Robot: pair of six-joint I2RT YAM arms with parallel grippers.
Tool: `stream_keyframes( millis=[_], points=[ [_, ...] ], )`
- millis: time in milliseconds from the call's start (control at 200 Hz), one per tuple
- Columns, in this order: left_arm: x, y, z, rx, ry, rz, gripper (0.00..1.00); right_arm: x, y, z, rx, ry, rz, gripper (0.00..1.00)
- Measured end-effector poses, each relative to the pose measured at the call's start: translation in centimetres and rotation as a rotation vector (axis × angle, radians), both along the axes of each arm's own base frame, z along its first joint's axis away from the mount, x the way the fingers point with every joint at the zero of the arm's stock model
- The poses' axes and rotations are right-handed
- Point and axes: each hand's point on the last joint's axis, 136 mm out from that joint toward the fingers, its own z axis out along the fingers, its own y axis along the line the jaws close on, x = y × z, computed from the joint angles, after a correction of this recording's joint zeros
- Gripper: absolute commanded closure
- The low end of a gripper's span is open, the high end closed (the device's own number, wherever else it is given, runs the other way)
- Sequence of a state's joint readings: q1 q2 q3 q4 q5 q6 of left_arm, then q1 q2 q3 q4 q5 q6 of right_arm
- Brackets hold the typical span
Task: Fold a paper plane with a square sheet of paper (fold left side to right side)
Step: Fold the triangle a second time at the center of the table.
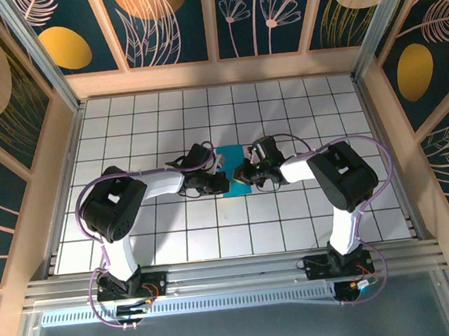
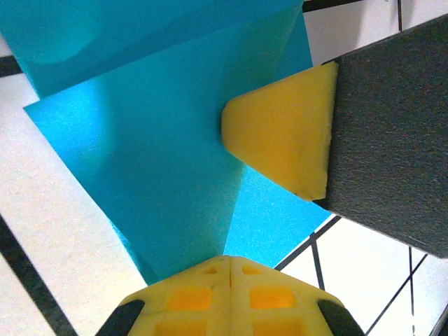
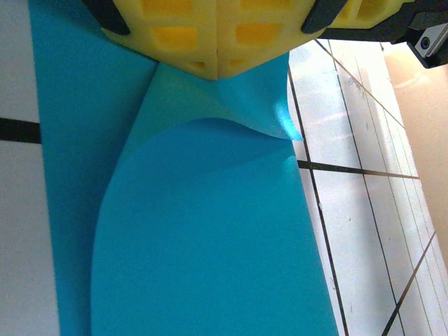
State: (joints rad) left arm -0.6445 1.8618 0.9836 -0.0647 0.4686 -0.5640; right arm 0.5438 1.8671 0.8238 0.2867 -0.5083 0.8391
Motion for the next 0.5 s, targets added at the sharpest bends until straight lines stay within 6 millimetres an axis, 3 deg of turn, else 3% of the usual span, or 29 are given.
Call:
stream_keyframes(
  millis=[500],
  points=[
    [-0.01,0.13,-0.49,0.012,-0.002,-0.007,0.95,0.0,0.0,-0.02,-0.004,-0.001,0.001,1.0]
  ],
)
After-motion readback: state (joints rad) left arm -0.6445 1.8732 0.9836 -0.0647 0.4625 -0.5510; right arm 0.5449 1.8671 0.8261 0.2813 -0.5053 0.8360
